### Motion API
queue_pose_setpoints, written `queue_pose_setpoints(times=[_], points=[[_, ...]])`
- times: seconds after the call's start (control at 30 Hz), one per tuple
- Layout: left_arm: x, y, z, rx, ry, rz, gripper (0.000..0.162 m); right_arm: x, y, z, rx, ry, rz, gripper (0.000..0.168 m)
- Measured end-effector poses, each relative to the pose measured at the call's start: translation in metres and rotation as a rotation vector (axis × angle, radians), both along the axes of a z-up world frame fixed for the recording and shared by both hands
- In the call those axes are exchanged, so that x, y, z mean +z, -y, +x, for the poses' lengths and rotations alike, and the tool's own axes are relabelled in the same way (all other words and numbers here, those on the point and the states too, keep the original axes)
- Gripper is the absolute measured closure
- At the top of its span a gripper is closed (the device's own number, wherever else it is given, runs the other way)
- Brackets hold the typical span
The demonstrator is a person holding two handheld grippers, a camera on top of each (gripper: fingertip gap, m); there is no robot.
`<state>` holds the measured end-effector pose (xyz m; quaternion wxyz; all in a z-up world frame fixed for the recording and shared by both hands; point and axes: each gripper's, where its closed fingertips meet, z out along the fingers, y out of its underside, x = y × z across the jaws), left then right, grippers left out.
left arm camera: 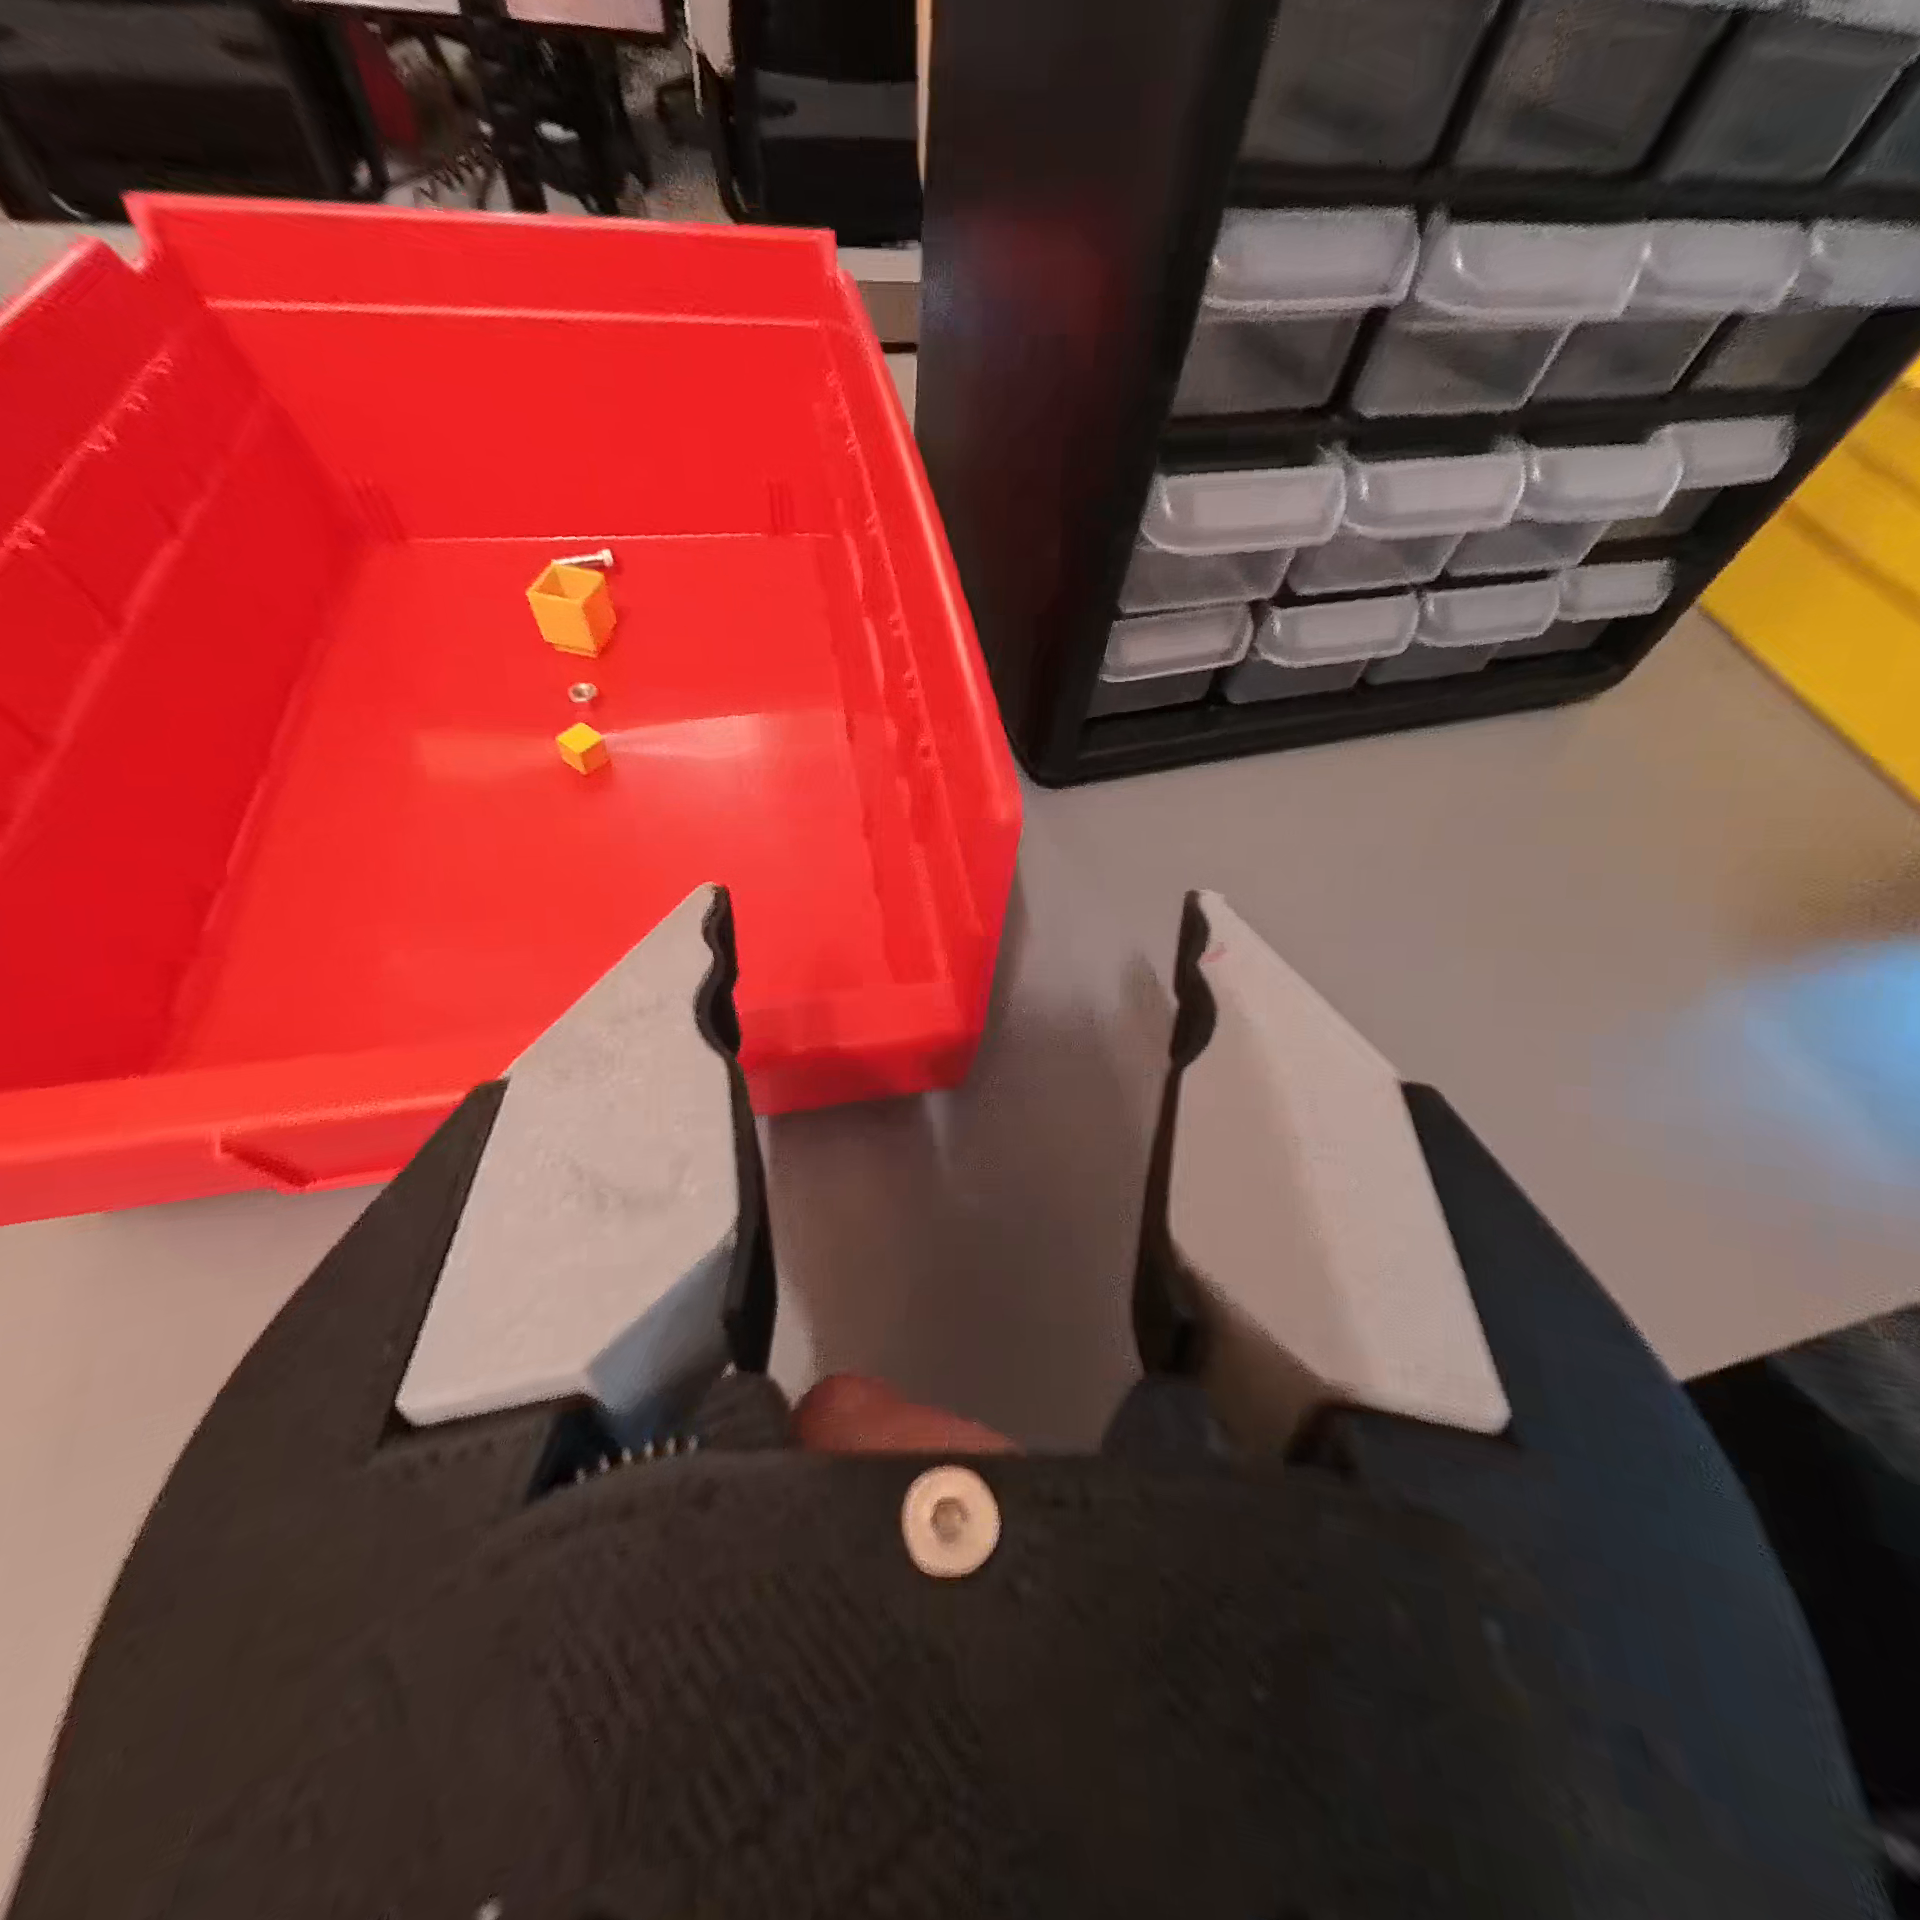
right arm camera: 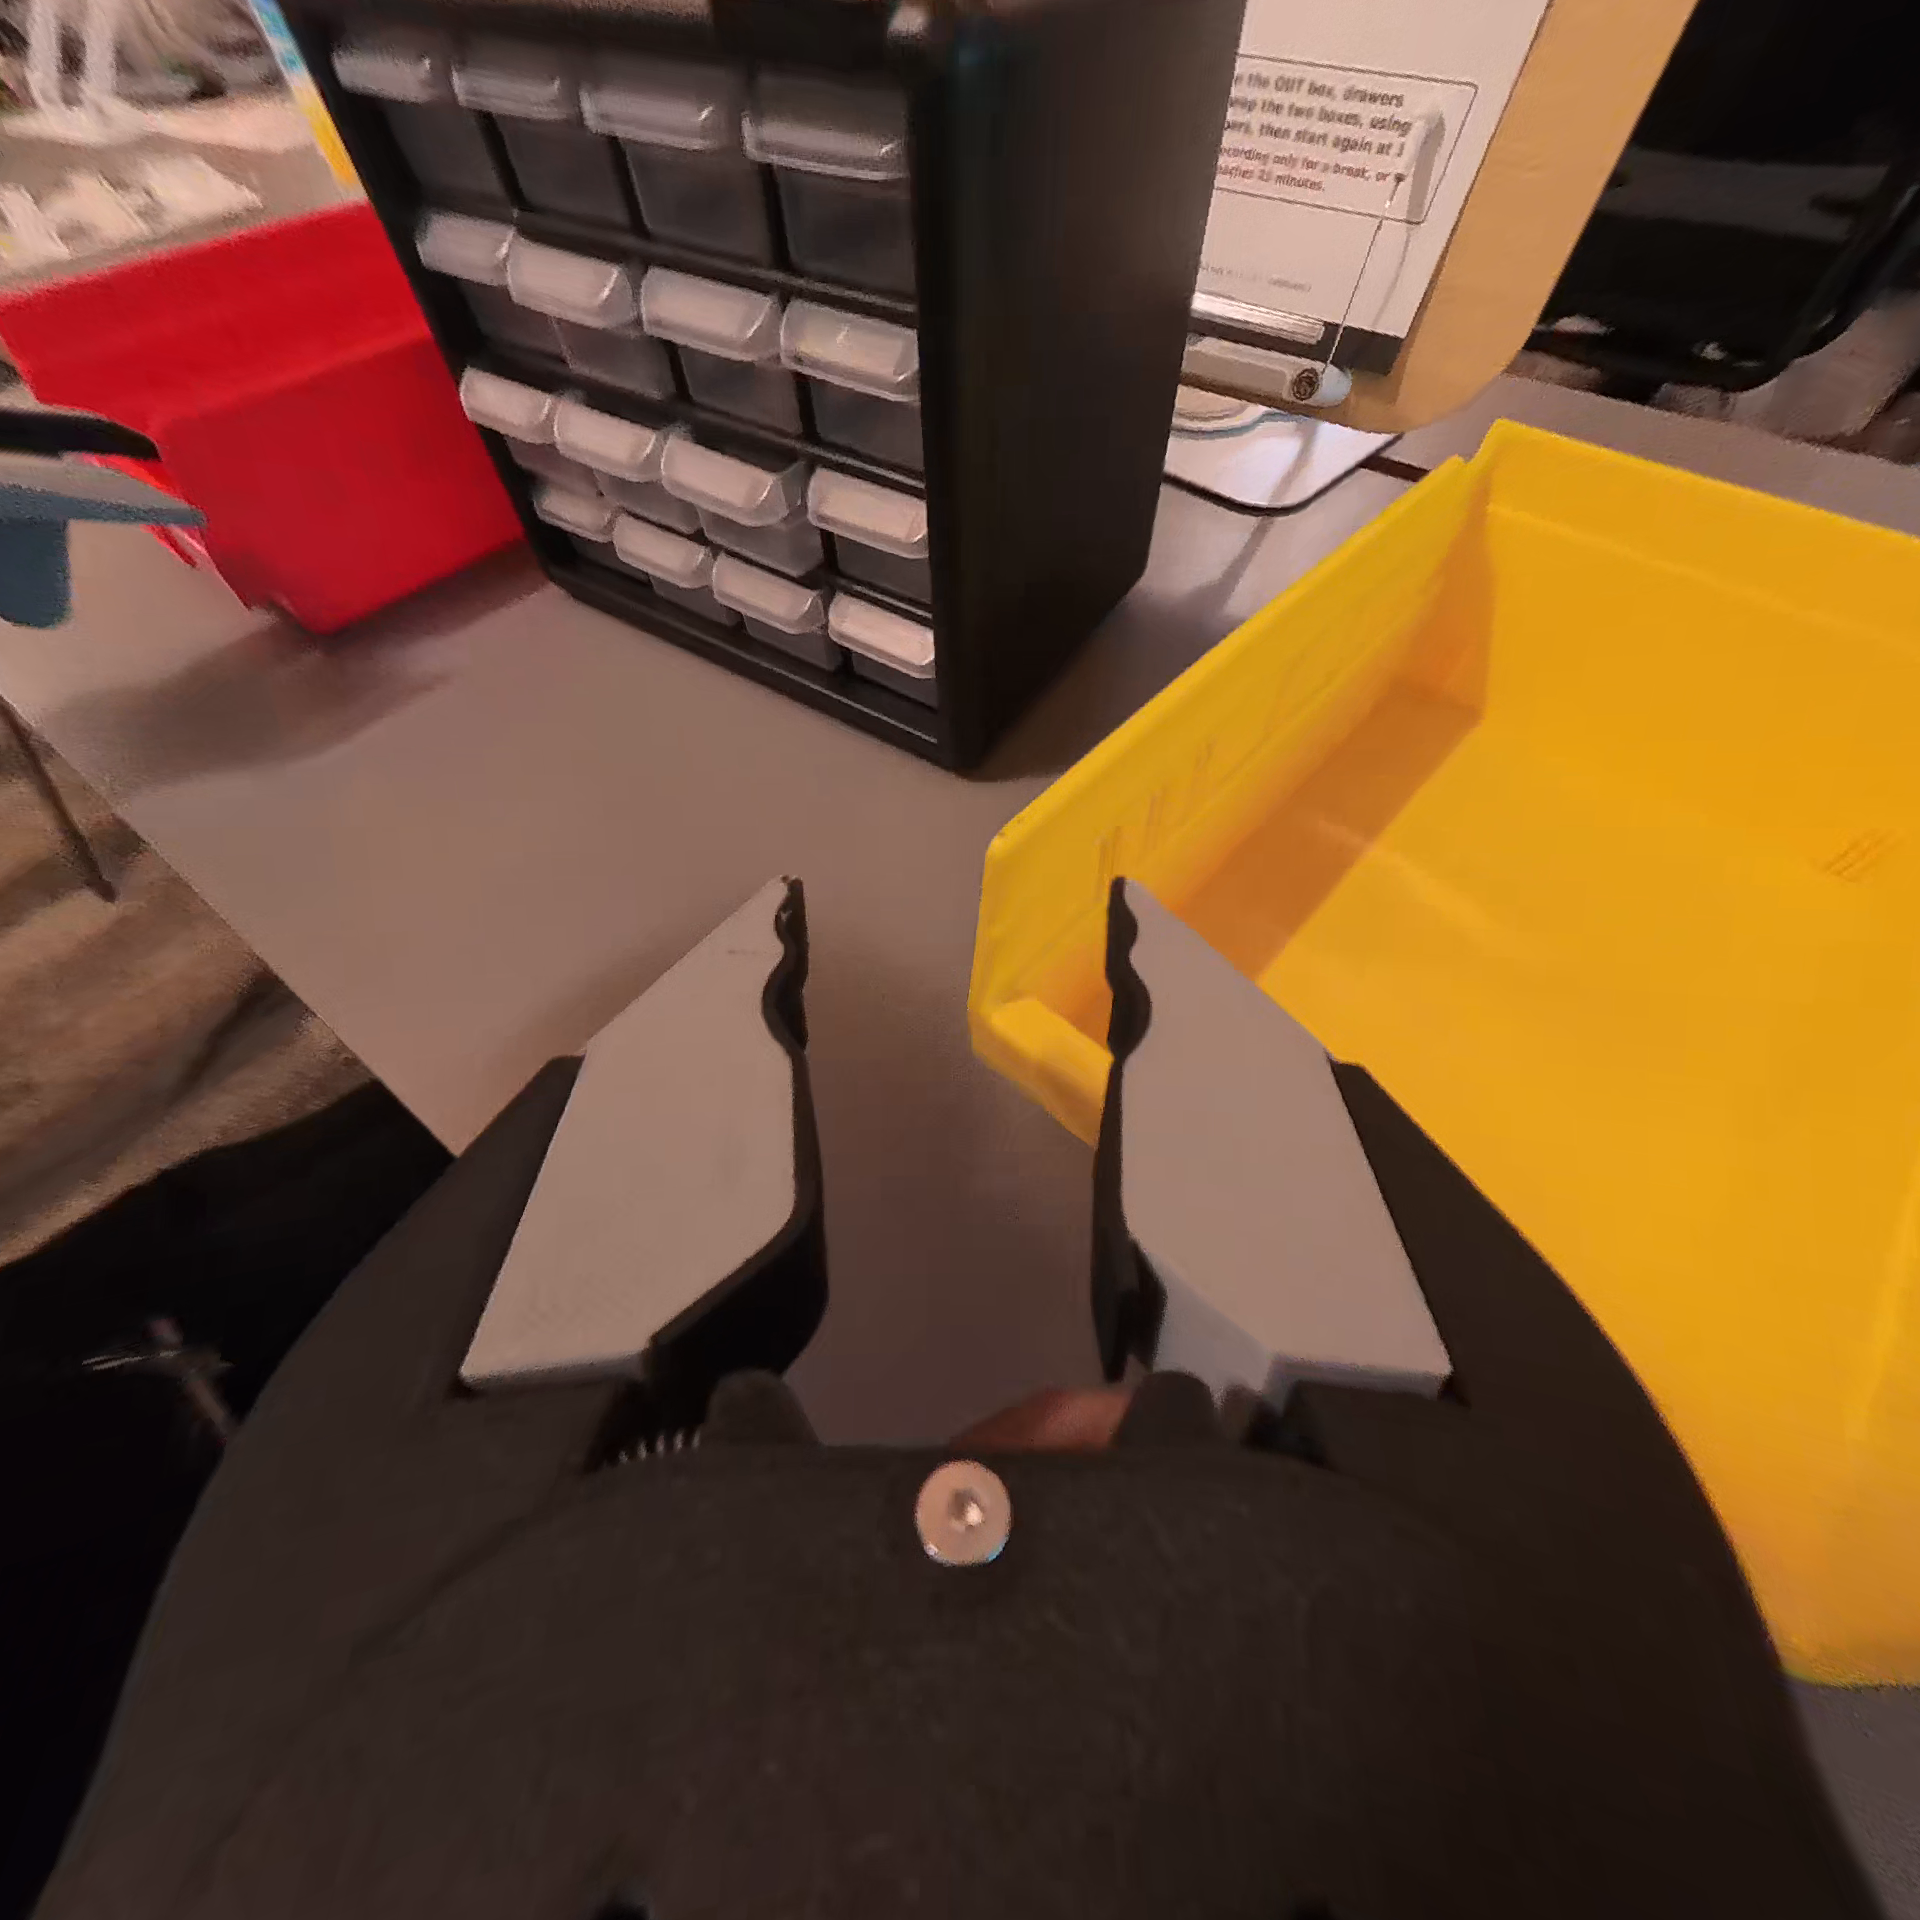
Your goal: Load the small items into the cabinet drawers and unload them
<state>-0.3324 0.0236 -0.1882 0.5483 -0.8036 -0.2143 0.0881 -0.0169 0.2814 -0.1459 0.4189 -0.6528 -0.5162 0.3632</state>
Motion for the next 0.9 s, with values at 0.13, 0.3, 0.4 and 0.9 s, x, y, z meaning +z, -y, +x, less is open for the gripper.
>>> queue_pose_setpoints(times=[0.13, 0.3, 0.4, 0.9], points=[[0.037, -0.003, -0.008, -0.003, -0.009, 0.101, 0.077, 0.007, -0.009, -0.014, 0.033, -0.02, -0.072, 0.108], [0.07, -0.002, -0.015, 0.032, -0.028, 0.162, 0.085, 0.07, 0.047, -0.038, 0.332, -0.271, -0.265, 0.115], [0.089, 0.0, 0.002, 0.003, -0.056, 0.195, 0.085, 0.079, 0.062, -0.04, 0.359, -0.277, -0.279, 0.113], [0.105, 0.01, 0.035, 0.002, -0.206, 0.193, 0.082, 0.042, 0.009, 0.003, -0.102, -0.105, 0.03, 0.084]])
